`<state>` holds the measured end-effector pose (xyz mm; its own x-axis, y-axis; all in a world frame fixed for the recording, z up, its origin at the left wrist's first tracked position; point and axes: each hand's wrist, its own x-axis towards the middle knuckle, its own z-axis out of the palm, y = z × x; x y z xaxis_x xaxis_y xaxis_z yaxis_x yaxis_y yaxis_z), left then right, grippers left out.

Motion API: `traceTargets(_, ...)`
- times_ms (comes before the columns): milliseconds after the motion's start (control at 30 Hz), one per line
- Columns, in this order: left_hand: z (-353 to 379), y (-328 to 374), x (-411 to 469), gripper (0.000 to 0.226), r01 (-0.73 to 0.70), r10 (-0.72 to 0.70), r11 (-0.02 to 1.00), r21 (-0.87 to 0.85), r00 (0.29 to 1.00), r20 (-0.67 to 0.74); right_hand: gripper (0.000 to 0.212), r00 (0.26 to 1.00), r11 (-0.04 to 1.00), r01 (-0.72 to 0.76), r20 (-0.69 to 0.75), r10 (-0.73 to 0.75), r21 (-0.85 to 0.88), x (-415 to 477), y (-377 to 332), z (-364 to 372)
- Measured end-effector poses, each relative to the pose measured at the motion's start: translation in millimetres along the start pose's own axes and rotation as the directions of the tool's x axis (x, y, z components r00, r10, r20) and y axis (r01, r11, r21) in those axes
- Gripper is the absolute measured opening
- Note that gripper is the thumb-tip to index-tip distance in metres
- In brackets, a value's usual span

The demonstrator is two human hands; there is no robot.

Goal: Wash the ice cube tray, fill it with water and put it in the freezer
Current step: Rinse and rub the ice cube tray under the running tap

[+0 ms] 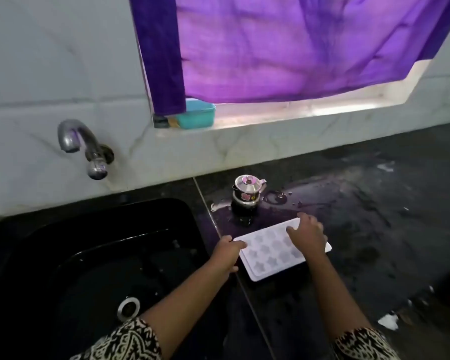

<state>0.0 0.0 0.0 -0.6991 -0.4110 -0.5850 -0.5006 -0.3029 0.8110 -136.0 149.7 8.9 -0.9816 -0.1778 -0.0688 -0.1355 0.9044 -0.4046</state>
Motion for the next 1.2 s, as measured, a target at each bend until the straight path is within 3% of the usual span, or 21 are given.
traceTargets(167,5,-5,4,0.035,0.127,-0.124,0.991,-0.044,0.99,0.063,0.05,0.984,0.984,-0.171,0.034,0.173,-0.059,8,13,4)
traceTargets(333,4,-5,8,0.031,0.149,-0.141,0.982,-0.118,0.987,0.072,0.056,0.963,0.96,-0.266,0.029,0.269,-0.084,16,14,4)
traceTargets(433,-1,-4,8,0.017,0.129,-0.122,0.982,-0.141,0.991,0.053,0.062,0.962,0.961,-0.26,0.057,0.266,-0.093,20,15,4)
traceTargets(700,-77,12,-6,0.027,-0.149,0.117,0.967,-0.209,0.98,-0.158,0.076,0.997,0.977,-0.002,0.081,-0.015,0.212,7,-30,3)
traceTargets(867,-153,17,-30,0.029,-0.265,0.2,0.943,-0.201,0.935,-0.292,0.066,0.955,0.815,0.119,0.16,-0.251,0.567,-13,-97,9)
traceTargets(1067,-229,15,-69,0.025,-0.487,0.317,0.815,-0.313,0.828,-0.463,0.053,0.879,0.603,0.071,0.235,-0.414,0.795,-46,-174,34)
traceTargets(1200,-266,6,-92,0.03,-0.502,0.314,0.71,-0.495,0.854,-0.416,0.046,0.829,0.561,-0.02,0.327,-0.453,0.828,-68,-216,58)
